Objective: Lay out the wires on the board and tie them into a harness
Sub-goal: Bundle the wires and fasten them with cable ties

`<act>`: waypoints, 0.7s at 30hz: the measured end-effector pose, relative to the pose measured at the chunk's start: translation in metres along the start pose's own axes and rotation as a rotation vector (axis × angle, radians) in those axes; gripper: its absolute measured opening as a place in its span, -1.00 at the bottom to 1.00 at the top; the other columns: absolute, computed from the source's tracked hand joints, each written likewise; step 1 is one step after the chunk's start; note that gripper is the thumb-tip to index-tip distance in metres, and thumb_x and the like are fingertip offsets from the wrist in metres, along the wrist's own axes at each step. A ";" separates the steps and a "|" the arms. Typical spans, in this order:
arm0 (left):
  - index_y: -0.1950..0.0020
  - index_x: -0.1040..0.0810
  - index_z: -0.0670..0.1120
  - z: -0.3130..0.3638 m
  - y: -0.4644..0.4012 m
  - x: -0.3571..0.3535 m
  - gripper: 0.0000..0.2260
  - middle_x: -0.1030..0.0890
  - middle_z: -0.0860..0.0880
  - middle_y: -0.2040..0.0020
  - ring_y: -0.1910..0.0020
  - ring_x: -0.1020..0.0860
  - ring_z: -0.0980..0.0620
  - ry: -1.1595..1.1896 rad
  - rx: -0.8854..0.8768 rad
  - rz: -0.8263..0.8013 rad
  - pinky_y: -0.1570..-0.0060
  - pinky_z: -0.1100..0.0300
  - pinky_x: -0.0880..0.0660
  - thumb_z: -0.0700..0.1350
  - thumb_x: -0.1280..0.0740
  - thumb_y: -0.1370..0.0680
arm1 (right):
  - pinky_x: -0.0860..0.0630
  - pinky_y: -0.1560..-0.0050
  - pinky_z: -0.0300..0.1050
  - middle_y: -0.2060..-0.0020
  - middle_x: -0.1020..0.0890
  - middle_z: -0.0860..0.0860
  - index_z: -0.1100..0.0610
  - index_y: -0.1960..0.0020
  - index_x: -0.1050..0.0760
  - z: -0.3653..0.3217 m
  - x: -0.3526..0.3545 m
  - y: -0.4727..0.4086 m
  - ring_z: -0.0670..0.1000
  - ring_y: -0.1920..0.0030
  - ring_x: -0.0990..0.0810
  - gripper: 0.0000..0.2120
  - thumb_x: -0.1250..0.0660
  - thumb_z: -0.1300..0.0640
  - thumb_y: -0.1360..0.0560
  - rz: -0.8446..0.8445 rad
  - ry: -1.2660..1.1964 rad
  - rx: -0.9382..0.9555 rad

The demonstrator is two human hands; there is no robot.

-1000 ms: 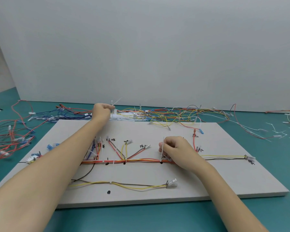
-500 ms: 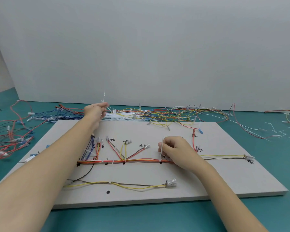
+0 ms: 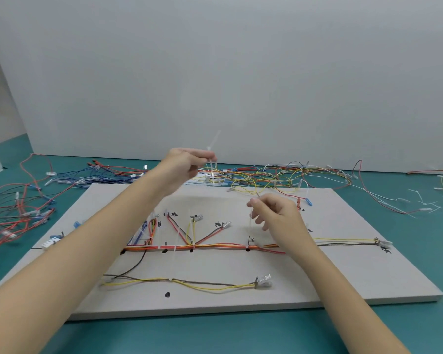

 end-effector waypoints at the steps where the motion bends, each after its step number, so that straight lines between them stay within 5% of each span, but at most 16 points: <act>1: -0.04 -0.66 -0.18 0.001 0.009 -0.017 -0.77 -0.72 0.03 0.11 0.29 -0.47 0.18 -0.013 0.000 -0.070 0.32 0.38 -0.38 -0.39 -0.26 -0.54 | -0.46 0.34 -0.27 0.34 -0.63 -0.06 0.13 0.07 -0.62 -0.001 -0.002 0.001 -0.09 0.32 -0.54 -0.81 -0.29 0.07 -0.58 -0.013 -0.092 -0.031; 5: 0.04 -0.69 -0.11 -0.008 0.037 -0.062 -0.76 -0.72 0.00 0.03 0.12 -0.50 0.16 -0.070 -0.003 -0.232 0.27 0.34 -0.35 -0.37 -0.30 -0.52 | -0.54 0.32 -0.21 0.19 -0.69 0.10 0.19 -0.05 -0.62 -0.001 -0.015 0.006 -0.02 0.29 -0.60 -0.73 -0.30 0.00 -0.56 -0.138 -0.337 -0.156; 8: 0.07 -0.71 -0.04 -0.015 0.046 -0.075 -0.75 -0.71 0.05 0.03 0.04 -0.53 0.20 -0.143 -0.031 -0.278 0.16 0.25 -0.35 -0.32 -0.30 -0.53 | -0.54 0.30 -0.22 0.19 -0.68 0.14 0.24 0.05 -0.63 -0.001 -0.020 0.009 0.01 0.30 -0.60 -0.81 -0.36 0.12 -0.52 -0.191 -0.430 -0.185; 21: 0.08 -0.71 -0.01 -0.019 0.063 -0.081 -0.74 -0.72 0.06 0.05 0.17 -0.57 0.29 -0.129 -0.063 -0.260 0.16 0.29 -0.39 -0.32 -0.30 -0.53 | -0.50 0.33 -0.25 0.22 -0.68 0.14 0.26 0.10 -0.64 0.007 -0.022 0.010 -0.01 0.32 -0.60 -0.90 -0.42 0.21 -0.48 -0.169 -0.436 -0.233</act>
Point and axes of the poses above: each hand's wrist, its own y-axis away from the middle knuckle, its own x-axis out of the back of the hand, z = x × y, the point moved 10 cm from there along -y, towards the middle knuckle
